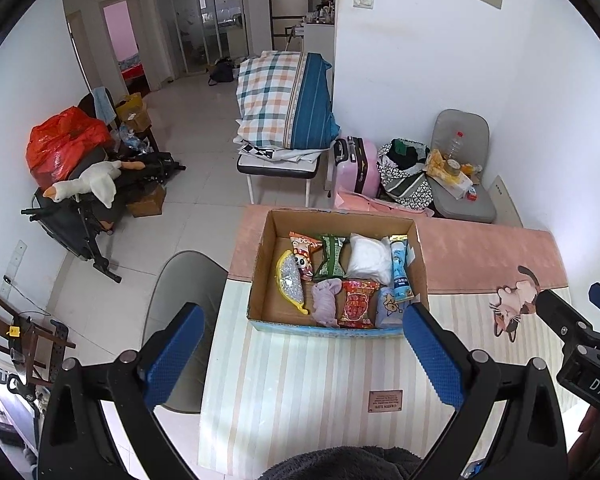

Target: Organize soft objects

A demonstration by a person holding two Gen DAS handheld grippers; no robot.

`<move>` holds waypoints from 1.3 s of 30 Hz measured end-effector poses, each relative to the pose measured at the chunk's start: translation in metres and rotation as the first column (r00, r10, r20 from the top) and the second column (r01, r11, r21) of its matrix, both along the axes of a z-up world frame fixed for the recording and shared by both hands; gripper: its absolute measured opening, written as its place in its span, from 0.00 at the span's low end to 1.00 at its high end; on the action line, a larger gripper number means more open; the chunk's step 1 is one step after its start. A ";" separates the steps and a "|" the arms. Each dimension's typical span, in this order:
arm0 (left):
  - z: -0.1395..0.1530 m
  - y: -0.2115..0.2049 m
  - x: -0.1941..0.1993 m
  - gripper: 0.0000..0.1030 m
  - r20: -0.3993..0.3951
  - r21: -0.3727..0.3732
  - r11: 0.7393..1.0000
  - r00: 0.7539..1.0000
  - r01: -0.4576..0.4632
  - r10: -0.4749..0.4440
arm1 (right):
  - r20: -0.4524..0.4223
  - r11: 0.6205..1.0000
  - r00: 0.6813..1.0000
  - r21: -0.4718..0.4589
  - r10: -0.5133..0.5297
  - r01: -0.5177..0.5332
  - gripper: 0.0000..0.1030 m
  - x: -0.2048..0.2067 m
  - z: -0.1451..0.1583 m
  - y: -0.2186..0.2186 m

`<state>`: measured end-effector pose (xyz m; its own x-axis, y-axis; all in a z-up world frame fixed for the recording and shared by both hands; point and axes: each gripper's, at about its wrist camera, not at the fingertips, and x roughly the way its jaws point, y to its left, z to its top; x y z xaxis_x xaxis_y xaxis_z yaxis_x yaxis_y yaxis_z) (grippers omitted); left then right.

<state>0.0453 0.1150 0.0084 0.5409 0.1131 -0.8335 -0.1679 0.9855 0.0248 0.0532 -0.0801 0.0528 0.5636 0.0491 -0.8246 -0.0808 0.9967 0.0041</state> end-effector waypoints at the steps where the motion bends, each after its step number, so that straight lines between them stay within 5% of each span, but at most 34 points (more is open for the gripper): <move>1: 0.000 -0.001 -0.001 0.99 -0.001 0.001 1.000 1.000 -0.001 0.001 | 0.000 1.000 1.000 0.000 -0.001 0.001 1.00 0.000 0.000 0.000; 39: 0.010 0.007 0.011 0.99 0.012 0.021 0.999 1.000 0.027 -0.027 | 0.002 1.000 1.000 -0.008 0.002 -0.002 1.00 0.004 0.009 -0.004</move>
